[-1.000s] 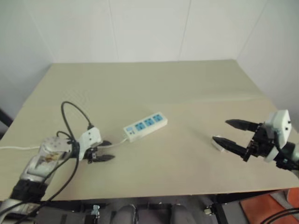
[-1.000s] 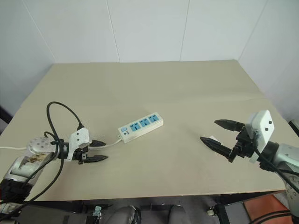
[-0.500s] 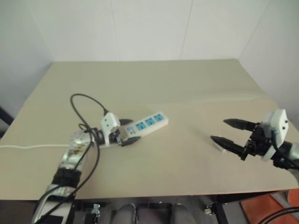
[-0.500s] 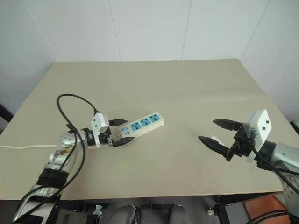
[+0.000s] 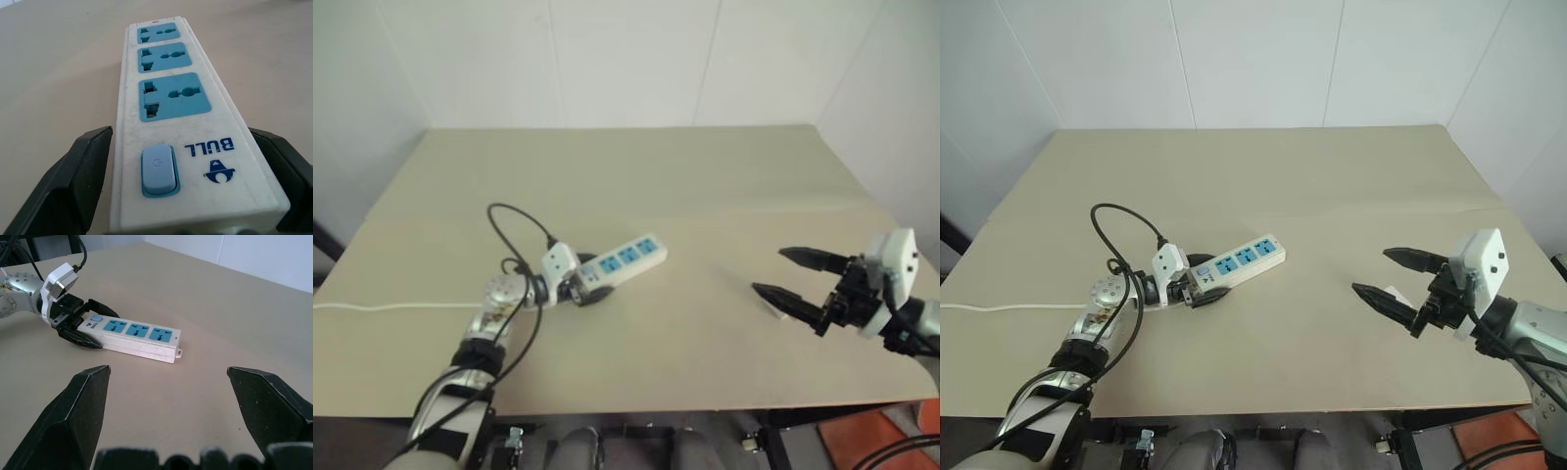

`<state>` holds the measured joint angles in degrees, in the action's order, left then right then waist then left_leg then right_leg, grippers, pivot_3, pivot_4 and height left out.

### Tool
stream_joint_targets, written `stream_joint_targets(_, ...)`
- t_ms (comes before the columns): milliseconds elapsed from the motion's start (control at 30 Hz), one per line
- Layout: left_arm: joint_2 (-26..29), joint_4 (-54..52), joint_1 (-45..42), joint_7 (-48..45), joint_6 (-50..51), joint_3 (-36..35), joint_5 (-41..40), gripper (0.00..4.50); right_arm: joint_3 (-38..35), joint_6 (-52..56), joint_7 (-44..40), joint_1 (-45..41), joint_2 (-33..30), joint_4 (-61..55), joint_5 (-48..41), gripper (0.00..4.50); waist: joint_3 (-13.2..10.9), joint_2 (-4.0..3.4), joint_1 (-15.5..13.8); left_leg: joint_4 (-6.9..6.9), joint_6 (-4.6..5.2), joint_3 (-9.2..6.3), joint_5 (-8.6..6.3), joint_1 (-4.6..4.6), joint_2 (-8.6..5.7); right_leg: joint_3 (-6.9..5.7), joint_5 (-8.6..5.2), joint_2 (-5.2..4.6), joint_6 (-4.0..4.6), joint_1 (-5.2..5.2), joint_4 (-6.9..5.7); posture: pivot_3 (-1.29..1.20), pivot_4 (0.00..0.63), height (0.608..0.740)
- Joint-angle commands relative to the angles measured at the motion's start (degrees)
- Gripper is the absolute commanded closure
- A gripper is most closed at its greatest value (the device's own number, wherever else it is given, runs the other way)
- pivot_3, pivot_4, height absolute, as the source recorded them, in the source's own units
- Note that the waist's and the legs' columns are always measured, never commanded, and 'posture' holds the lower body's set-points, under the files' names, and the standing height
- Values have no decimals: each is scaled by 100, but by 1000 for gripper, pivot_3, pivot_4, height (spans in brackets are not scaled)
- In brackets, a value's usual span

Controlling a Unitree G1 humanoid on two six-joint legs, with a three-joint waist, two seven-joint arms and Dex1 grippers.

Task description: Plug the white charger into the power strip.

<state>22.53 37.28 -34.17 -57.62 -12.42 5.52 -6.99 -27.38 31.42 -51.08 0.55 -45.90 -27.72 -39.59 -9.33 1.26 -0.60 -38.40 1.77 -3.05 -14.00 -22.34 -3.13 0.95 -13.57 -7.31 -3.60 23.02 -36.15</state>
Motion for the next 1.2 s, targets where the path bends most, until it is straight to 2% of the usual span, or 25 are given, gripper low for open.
stream_joint_targets(33,-35,42,44,-54,-134,-116,-113,58,-148,-90,11,-51,-71,-129,-123,0,0,0,2,0,0,0,0,0,0,0,0,0,0,0,0,0,150,740)
stream_joint_targets(233,-66,-98,280,-188,-170,-293,-343,58,-125,-76,-67,-105,-144,-64,-140,0,0,0,20,0,0,0,0,1,1,0,0,0,0,0,-1,0,150,740)
stream_joint_targets(533,-147,234,447,-70,-524,-234,-126,58,-56,-21,-141,-322,-214,32,-159,0,1,-1,11,0,0,0,0,5,1,1,0,0,0,-3,-2,0,150,740)
stream_joint_targets(700,-301,514,312,-62,-863,-274,-160,1145,-47,-18,-159,-348,-238,42,-164,0,4,-5,-2,0,0,0,0,14,1,0,0,0,0,-13,-1,0,150,740)
stream_joint_targets(800,-426,606,187,-129,-921,-325,-261,1141,-51,-15,-169,-344,-251,45,-167,0,4,-5,-24,-1,1,-3,0,28,0,-4,0,0,-1,-37,6,0,150,740)
stream_joint_targets(933,-532,386,112,-680,-610,-218,-423,1141,-80,-17,-178,-313,-273,55,-158,0,3,-4,-36,-7,2,-7,-2,28,-1,-11,-1,-2,-2,-45,9,0,150,740)
stream_joint_targets(1033,-373,-264,162,-1712,-4,182,-561,1141,-75,-14,-289,-322,-394,162,-106,0,3,-4,-29,-15,7,-7,-4,19,-1,-14,-1,-2,-3,-42,9,0,150,740)
stream_joint_targets(1133,-242,-457,114,-2319,-49,515,-455,1141,3,-48,-417,-438,-555,346,-31,0,3,-4,-7,-36,16,-7,-10,6,-1,-17,0,-2,-5,-40,9,0,150,740)
stream_joint_targets(1200,-272,-285,45,-2324,-320,615,-299,1141,47,-57,-478,-525,-632,417,-30,0,3,-4,-2,-39,18,-6,-11,9,0,-15,0,-2,-5,-42,8,0,150,740)
